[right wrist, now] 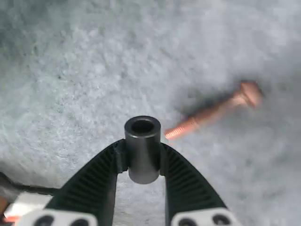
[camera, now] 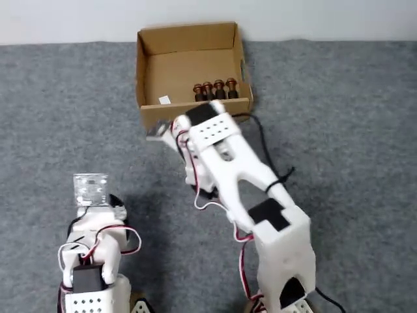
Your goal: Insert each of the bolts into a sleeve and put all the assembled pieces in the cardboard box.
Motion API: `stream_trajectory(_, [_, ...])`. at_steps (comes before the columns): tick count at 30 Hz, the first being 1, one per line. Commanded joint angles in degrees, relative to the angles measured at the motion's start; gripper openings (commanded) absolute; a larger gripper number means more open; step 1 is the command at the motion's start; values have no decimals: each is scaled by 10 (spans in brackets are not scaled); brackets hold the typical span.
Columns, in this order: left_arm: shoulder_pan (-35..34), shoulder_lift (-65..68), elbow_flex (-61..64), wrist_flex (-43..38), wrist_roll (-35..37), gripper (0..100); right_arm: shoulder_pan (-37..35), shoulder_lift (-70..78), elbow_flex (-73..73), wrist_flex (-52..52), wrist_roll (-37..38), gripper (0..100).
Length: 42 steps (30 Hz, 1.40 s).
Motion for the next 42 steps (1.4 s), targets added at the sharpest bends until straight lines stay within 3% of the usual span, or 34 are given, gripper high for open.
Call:
stream_trajectory(1, [18,-3,-5,4,-1,5,36,-86,-28,25,-44,9])
stream_trajectory(7, [22,-4,-5,3,-2,5,90,-205,11,28,-61,9])
stream_trajectory(14, [24,-4,-5,-38,-2,5,152,-412,174,26,-289,10])
stream_trajectory(21, [45,-1,-43,-33,0,5,236,-601,336,10,-406,10])
stream_trajectory(25, [47,0,-89,-15,0,5,286,-696,441,-29,-418,9])
stream_trajectory(30, [104,0,-153,79,16,5,342,-814,581,-105,-415,9])
stream_trajectory(42, [150,4,-173,81,36,5,447,-1054,760,-149,-404,9])
